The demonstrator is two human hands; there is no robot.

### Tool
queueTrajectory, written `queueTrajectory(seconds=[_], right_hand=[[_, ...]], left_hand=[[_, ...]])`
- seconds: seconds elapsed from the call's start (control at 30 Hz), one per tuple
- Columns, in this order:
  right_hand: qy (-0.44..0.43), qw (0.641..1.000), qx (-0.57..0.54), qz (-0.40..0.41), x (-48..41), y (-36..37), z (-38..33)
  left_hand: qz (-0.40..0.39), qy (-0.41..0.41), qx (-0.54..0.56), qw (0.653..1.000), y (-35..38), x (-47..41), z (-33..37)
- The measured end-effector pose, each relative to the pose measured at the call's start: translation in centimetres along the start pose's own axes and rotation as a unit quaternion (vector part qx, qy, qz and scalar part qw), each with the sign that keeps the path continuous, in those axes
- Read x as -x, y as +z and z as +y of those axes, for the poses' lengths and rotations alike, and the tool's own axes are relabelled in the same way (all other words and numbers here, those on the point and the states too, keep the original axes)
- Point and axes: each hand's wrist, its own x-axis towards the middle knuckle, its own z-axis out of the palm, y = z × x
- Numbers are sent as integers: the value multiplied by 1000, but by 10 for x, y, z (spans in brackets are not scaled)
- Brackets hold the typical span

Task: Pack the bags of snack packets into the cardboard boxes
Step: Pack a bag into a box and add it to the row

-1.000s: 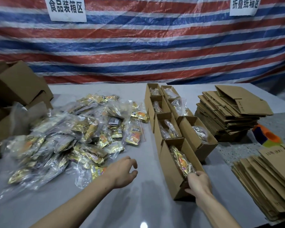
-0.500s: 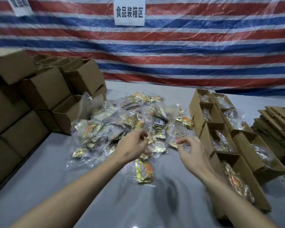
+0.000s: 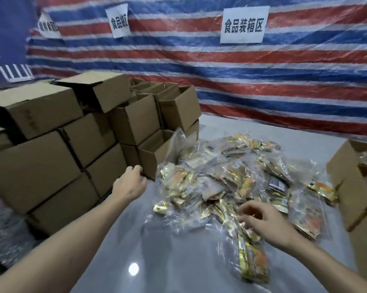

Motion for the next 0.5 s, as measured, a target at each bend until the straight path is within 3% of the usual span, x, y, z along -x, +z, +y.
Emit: queueTrajectory(seconds=[0.1,0.33,0.5], right_hand=[[3,1000,-18,-14,-21,10,5],[0,996,-86,-16,-71,26,22],[6,993,-113,-13,-85,28,41]], left_hand=[[23,-8,0,1000,2,-32,-11],[75,69,11,995,12,-109,2],[-7,25,3,1000,34,-147,19]])
